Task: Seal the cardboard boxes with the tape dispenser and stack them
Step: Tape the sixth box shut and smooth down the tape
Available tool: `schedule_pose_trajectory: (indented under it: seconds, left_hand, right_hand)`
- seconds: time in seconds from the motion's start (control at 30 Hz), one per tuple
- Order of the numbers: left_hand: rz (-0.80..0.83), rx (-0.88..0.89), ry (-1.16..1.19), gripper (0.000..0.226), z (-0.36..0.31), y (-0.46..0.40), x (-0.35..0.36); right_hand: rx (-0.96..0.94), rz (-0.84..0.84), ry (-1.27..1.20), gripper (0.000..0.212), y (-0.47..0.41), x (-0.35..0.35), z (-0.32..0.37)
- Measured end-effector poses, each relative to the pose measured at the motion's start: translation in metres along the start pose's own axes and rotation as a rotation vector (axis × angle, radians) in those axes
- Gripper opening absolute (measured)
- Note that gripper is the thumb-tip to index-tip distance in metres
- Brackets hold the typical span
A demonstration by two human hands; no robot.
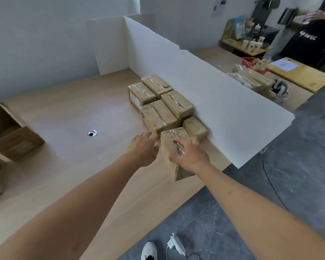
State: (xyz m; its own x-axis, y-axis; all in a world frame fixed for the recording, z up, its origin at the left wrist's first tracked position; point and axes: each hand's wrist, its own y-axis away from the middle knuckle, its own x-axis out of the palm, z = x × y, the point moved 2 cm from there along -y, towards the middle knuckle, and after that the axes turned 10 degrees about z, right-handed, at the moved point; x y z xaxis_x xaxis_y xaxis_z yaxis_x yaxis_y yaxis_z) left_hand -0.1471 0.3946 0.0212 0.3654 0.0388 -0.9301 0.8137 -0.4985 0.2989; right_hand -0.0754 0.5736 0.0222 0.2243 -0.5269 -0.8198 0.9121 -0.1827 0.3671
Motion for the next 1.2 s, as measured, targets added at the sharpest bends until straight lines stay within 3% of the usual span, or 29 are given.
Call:
schedule_pose_trajectory:
  seconds: [0.37, 0.8, 1.2]
  left_hand:
    - [0.067, -0.061, 0.043, 0.041, -0.029, -0.097, 0.022]
    - [0.027, -0.381, 0.203, 0.041, -0.071, -0.177, 0.056]
    - [0.095, -0.376, 0.190, 0.047, -0.055, -0.201, 0.085]
  right_hand:
    - [0.001, 0.112, 0.071, 0.078, -0.092, -0.022, -0.064]
    - [-0.191, 0.200, 0.215, 0.080, -0.206, -0.019, -0.114]
    - [-0.177, 0.213, 0.291, 0.089, -0.248, 0.010, -0.130]
